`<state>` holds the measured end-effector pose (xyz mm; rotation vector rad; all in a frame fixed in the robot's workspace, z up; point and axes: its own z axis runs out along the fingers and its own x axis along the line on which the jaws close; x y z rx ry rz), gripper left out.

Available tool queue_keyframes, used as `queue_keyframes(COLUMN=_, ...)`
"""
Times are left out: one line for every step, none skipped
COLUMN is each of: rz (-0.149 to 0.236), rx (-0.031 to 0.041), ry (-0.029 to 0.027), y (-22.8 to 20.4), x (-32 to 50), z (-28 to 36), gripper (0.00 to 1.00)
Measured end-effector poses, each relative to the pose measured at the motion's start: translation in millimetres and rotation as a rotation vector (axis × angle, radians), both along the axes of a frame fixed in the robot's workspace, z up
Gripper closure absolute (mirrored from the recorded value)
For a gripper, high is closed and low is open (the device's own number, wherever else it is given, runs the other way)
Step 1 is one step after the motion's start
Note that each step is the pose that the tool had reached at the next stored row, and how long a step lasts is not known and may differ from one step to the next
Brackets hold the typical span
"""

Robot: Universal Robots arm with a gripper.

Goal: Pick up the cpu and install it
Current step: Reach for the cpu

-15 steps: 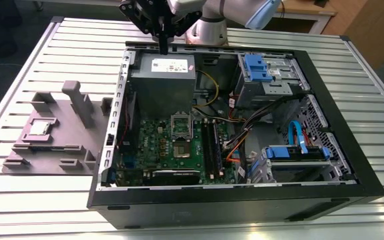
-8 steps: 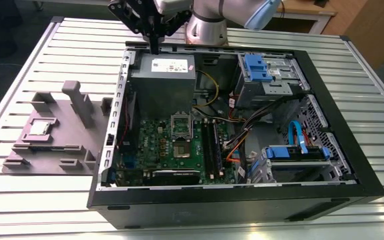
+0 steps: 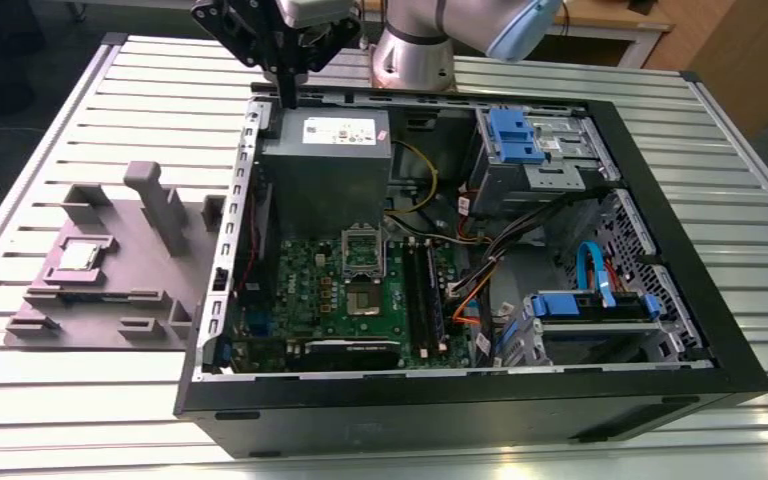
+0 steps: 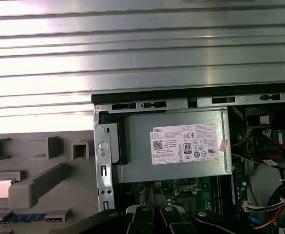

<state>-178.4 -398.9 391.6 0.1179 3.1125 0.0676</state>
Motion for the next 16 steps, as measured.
queue_keyframes(rz=0.000, rx=0.0000, ry=0.0000, y=0.0, x=-1.4, z=-0.2, gripper=0.90)
queue_keyframes(rz=0.000, rx=0.0000, ry=0.0000, y=0.0, x=-2.9, z=-0.3, gripper=0.90)
queue_keyframes(rz=0.000, rx=0.0000, ry=0.0000, y=0.0, x=-4.4, z=-0.4, gripper=0.90)
queue_keyframes(rz=0.000, rx=0.0000, ry=0.0000, y=0.0, x=-6.0, z=-0.5, gripper=0.90)
queue_keyframes(rz=0.000, rx=0.0000, ry=0.0000, y=0.0, x=-7.5, z=-0.6, gripper=0.90)
queue_keyframes(rz=0.000, rx=0.0000, ry=0.0000, y=0.0, x=-9.0, z=-0.7, gripper=0.90)
queue_keyframes(rz=0.000, rx=0.0000, ry=0.0000, y=0.0, x=-10.6, z=-0.7, gripper=0.90)
queue_keyframes(rz=0.000, rx=0.0000, ry=0.0000, y=0.0, x=-12.2, z=-0.8, gripper=0.90)
queue_keyframes(rz=0.000, rx=0.0000, ry=0.0000, y=0.0, x=-14.1, z=-0.9, gripper=0.90)
queue_keyframes(rz=0.000, rx=0.0000, ry=0.0000, y=0.0, x=-16.2, z=-1.0, gripper=0.90)
queue_keyframes(rz=0.000, rx=0.0001, ry=0.0000, y=0.0, x=-18.0, z=-1.1, gripper=0.90)
queue_keyframes(rz=0.000, rx=0.0001, ry=-0.0001, y=0.0, x=-19.6, z=-1.2, gripper=0.90)
queue_keyframes(rz=0.000, rx=0.0001, ry=-0.0001, y=0.0, x=-20.2, z=-1.2, gripper=0.90)
queue_keyframes(rz=0.000, rx=0.0001, ry=0.0000, y=0.0, x=-20.3, z=-1.2, gripper=0.90)
queue_keyframes(rz=0.000, rx=0.0000, ry=0.0000, y=0.0, x=-20.3, z=-1.1, gripper=0.90)
queue_keyframes(rz=0.000, rx=0.0000, ry=0.0001, y=0.0, x=-20.4, z=-1.1, gripper=0.90)
